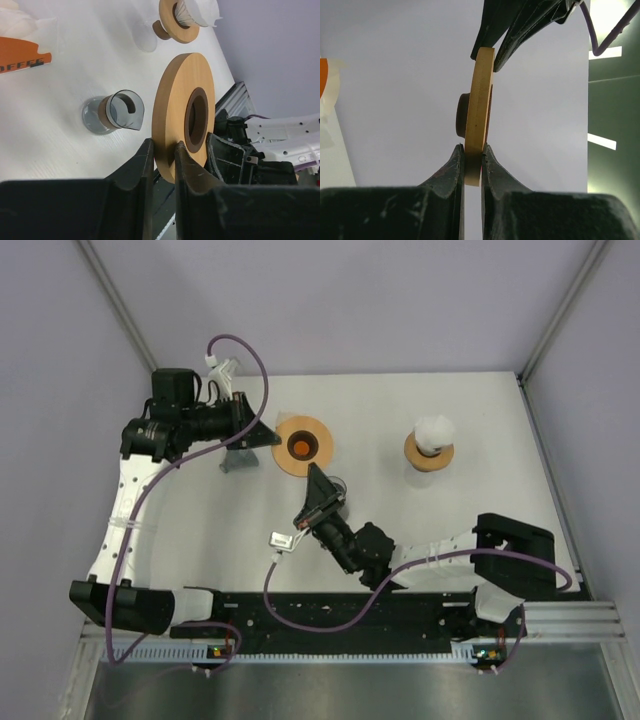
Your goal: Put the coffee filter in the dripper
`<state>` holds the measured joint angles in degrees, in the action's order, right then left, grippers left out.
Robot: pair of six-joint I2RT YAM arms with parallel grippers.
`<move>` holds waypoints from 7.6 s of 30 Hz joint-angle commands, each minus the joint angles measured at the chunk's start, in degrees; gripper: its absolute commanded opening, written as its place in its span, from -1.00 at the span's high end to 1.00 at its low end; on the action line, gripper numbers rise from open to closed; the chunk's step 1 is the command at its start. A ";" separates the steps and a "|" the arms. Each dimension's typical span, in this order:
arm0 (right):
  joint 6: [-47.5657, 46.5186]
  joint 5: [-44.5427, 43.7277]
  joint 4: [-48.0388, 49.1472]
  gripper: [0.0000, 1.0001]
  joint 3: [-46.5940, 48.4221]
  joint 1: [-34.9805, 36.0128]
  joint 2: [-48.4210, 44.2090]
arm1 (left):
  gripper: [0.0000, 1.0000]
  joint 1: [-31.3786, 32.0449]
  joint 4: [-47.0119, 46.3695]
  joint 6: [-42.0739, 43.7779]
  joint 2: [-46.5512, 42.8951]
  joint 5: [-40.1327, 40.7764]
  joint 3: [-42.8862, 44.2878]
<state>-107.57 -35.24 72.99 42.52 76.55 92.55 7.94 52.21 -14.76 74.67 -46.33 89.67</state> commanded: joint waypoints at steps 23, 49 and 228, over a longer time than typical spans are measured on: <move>2.63 -0.97 7.16 1.00 4.94 0.88 -1.76 | 0.54 0.49 -15.02 -9.58 -3.66 -15.28 -12.32; 9.73 -5.18 -2.76 0.93 11.27 0.44 1.75 | 1.00 1.02 -23.82 -18.46 -4.36 -21.62 -16.90; 102.47 40.87 -113.77 -0.53 36.93 -51.06 -16.35 | 0.39 16.58 1.76 43.86 55.32 26.11 36.37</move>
<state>-4.47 3.70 -42.00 78.74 26.06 76.14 24.36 54.13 27.64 129.08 -20.95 124.53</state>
